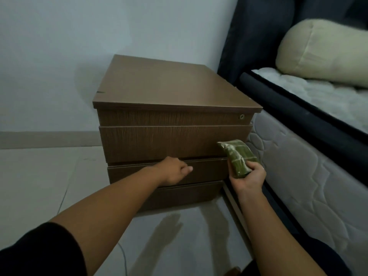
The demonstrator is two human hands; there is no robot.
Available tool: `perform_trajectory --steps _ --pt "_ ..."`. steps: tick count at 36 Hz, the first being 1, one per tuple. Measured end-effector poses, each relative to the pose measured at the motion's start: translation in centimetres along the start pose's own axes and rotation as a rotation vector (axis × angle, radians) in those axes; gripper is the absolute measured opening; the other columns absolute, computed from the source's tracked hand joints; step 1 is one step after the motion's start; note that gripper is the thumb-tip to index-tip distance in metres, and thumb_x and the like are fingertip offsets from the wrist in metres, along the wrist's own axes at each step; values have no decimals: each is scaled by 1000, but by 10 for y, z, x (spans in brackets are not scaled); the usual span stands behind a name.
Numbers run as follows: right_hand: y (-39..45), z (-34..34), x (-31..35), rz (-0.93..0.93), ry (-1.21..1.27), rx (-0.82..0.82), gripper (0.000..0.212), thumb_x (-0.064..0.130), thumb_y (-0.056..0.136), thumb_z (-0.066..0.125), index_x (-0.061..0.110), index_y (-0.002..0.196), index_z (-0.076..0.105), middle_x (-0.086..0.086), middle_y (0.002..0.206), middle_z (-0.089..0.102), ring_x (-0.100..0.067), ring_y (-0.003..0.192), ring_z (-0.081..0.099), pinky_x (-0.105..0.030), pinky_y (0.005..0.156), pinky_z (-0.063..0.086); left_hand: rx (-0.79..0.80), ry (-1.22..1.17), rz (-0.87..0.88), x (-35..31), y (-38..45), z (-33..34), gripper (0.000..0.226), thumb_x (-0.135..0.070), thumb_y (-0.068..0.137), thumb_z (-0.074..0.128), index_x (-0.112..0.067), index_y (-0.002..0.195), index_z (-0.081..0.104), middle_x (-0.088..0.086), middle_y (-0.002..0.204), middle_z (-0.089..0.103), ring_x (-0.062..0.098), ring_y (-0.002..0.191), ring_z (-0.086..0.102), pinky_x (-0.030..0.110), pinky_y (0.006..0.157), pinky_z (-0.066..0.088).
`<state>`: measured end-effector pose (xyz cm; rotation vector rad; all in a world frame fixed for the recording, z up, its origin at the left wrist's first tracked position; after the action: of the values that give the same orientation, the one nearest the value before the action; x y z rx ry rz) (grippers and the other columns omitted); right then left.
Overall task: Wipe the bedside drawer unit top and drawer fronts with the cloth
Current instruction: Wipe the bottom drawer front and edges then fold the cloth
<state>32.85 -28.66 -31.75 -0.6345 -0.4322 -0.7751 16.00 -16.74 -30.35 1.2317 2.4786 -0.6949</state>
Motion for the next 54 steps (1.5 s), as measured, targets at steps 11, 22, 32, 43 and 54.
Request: perform_trajectory --steps 11,22,32,43,54 --pt "-82 139 8 99 -353 511 43 12 59 44 3 97 61 -11 79 73 -24 68 71 -29 67 58 -168 -1330 54 -24 -44 -95 61 -60 88 42 -12 125 53 10 116 64 21 104 63 36 89 50" --pt "-137 250 -31 133 -685 743 26 1 84 35 0 98 57 -16 88 67 -26 78 67 -31 70 58 -533 -1325 70 39 -107 -183 16 -21 91 59 -7 99 59 6 93 64 14 85 61 25 74 54" --pt "-115 302 -66 -73 -1091 608 14 7 83 65 2 96 60 -10 81 69 -18 68 67 -28 59 58 -944 -1240 -146 106 -133 -221 16 -21 85 68 -10 77 59 11 95 65 24 92 65 37 86 56" --pt "-86 319 -82 -593 -1570 426 35 24 87 61 2 115 58 -19 118 59 -31 99 61 -40 91 51 -1026 -495 -270 116 -125 -228 23 -34 88 62 -14 100 64 2 90 68 18 91 61 28 82 48" --pt "-87 310 -123 -771 -1984 793 47 28 101 30 7 142 33 -10 154 23 -29 144 19 -41 116 19 -970 74 -210 110 -91 -221 39 -24 94 42 -35 131 51 -7 142 45 19 130 38 43 99 33"
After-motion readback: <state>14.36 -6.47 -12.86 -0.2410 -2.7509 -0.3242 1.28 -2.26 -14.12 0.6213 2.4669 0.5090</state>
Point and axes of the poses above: each hand's wrist, its own y-axis towards the middle knuckle, its own z-axis out of the palm, x = y × z, the point moved 6 cm from there along y, towards the middle knuckle
